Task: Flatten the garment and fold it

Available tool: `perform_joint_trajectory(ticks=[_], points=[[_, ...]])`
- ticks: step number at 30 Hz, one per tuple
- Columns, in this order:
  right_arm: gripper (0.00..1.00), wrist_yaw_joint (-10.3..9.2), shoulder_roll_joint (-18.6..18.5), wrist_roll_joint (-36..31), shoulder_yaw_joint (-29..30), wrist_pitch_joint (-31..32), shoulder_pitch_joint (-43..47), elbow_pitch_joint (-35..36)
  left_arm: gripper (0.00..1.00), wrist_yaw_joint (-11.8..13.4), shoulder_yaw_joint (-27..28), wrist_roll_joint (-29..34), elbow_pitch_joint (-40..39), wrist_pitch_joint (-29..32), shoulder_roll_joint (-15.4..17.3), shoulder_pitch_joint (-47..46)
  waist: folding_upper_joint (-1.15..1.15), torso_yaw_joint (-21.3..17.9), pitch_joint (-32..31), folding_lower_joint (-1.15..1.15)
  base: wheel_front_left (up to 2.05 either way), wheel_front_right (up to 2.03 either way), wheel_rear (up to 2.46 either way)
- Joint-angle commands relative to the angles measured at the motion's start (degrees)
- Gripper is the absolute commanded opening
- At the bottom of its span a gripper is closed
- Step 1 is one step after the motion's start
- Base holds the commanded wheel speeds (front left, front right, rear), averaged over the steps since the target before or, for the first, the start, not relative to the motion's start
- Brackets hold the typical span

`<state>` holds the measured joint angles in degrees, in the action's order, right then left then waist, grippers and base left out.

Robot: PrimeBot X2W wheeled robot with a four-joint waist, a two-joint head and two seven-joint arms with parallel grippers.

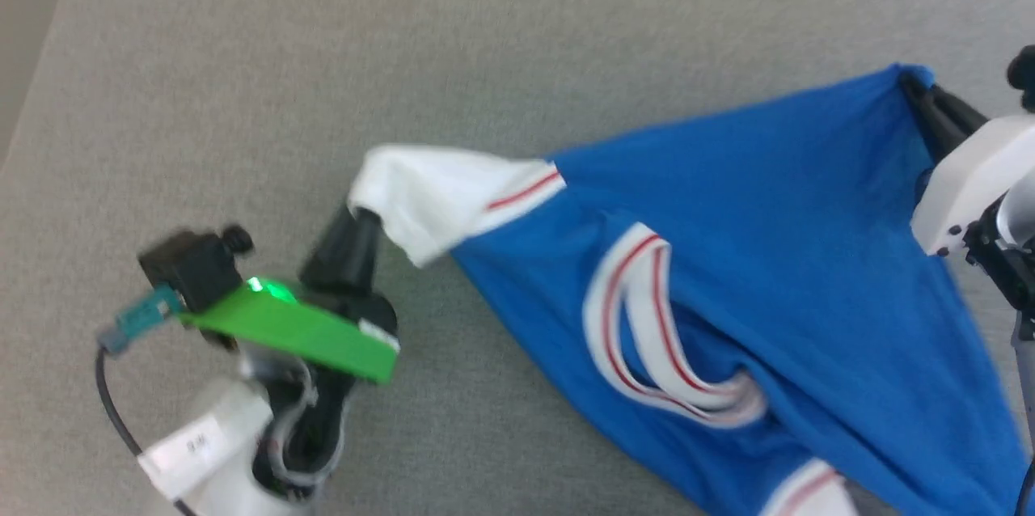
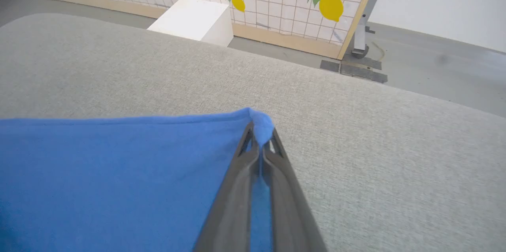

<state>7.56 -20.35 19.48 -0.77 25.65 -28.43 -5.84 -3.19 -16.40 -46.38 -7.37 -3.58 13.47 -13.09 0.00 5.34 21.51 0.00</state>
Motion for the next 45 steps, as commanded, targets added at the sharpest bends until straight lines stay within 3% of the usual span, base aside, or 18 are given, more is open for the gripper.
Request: perform_joint_trajectory(ticks=[1,7,15,26,37,45], points=[[0.00,-0.08,0.68,-0.79,0.81,-1.35,-0.22,-0.47,0.00,0.38,0.59,1.53,0.48,-0.37,0.73,-3.04,0.00,-2.73,-5.51,0.00,0.00,0.00,0.00],[0.00,-0.08,2.93,-2.41,1.61,-4.56,-3.80,-1.64,0.00,0.95,0.71,4.81,3.50,2.74,3.05,-13.77,0.00,-4.20,-10.92,0.00,0.00,0.00,0.00],[0.00,-0.08,4.52,-3.34,-0.34,-4.39,-14.37,-4.90,0.00,0.05,-0.11,6.73,12.00,8.97,4.72,-31.81,0.00,-6.75,-15.67,0.00,0.00,0.00,0.00],[0.00,-0.08,7.64,-9.82,-1.79,-6.37,-32.07,-20.59,0.00,-2.78,-2.80,10.79,29.43,10.95,7.50,-51.72,0.00,-11.02,-19.80,0.00,0.00,0.00,0.00],[0.00,-0.08,8.68,-14.84,-1.58,-9.08,-41.88,-32.16,0.00,-3.62,-3.40,10.60,38.86,9.48,8.26,-59.15,0.00,-12.72,-19.62,0.00,0.00,0.00,0.00],[0.00,-0.08,7.47,-15.81,-1.24,-9.98,-46.04,-35.36,0.00,-3.97,-4.95,10.59,38.52,10.16,9.39,-62.27,0.00,-12.76,-12.83,0.00,0.00,0.00,0.00]])
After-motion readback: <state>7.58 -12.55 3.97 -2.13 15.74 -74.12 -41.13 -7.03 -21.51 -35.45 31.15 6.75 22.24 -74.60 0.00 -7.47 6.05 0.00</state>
